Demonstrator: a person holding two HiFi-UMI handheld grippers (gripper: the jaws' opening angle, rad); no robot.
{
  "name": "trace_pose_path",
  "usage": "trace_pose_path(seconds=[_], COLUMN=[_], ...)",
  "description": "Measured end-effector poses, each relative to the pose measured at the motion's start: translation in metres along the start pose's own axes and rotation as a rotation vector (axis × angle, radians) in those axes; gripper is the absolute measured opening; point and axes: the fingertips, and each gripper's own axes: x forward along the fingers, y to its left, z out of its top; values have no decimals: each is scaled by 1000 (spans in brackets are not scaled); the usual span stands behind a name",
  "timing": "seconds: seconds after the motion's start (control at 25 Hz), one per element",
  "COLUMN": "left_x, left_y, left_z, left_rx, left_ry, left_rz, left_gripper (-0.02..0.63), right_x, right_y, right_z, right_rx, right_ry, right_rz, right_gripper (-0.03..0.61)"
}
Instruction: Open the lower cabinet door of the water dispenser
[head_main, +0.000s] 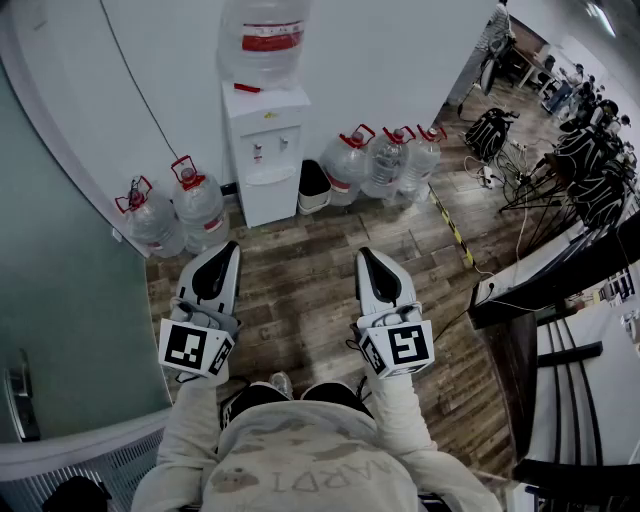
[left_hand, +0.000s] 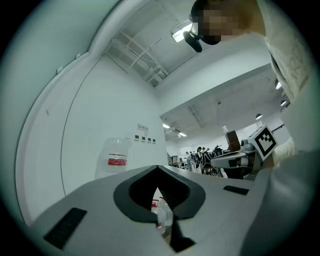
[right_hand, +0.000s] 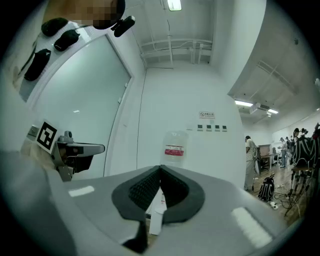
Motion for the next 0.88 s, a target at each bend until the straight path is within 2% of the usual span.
trace_pose_path(seconds=[0.88], left_x=[-9], left_y=[25], left_z=[-3], left_rx=[5], left_ry=[-11], left_rz=[-12], left_gripper=[2], right_x=[14], right_y=[24], right_z=[-2], right_rx=[5], right_ry=[-23], right_rz=[-11], right_gripper=[9])
